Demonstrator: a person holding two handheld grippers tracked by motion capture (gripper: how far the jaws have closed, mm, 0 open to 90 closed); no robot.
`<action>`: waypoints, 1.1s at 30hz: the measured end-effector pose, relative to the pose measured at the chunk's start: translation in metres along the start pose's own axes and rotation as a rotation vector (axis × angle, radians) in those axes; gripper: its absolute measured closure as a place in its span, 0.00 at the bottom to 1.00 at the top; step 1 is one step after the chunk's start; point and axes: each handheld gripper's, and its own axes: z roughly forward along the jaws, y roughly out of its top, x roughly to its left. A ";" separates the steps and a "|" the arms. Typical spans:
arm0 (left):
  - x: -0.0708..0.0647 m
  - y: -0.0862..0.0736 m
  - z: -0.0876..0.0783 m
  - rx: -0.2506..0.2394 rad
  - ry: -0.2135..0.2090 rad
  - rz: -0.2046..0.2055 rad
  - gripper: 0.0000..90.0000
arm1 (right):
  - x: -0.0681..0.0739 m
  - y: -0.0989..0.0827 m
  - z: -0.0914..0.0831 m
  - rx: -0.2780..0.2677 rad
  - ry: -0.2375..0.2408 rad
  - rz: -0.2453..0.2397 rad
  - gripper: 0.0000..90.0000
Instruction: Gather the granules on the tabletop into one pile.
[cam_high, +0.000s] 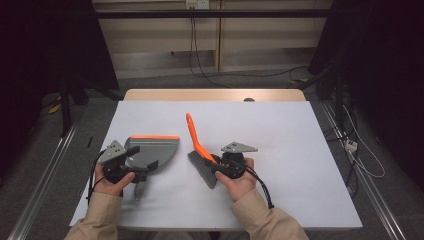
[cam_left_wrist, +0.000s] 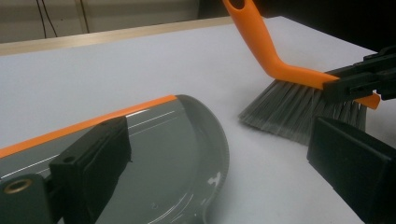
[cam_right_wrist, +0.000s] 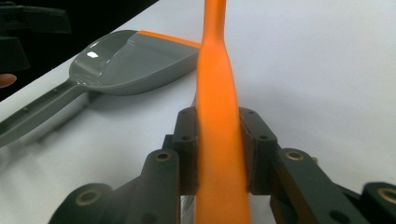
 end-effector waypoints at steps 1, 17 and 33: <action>0.000 0.000 0.000 0.000 -0.001 0.001 0.07 | -0.001 0.000 -0.001 0.000 -0.006 0.001 0.79; -0.001 0.000 0.002 0.008 -0.004 0.007 0.07 | -0.024 -0.001 -0.019 -0.002 -0.051 0.033 0.79; -0.001 0.000 0.002 0.008 -0.002 0.003 0.07 | -0.029 0.004 -0.028 -0.063 -0.048 0.061 0.79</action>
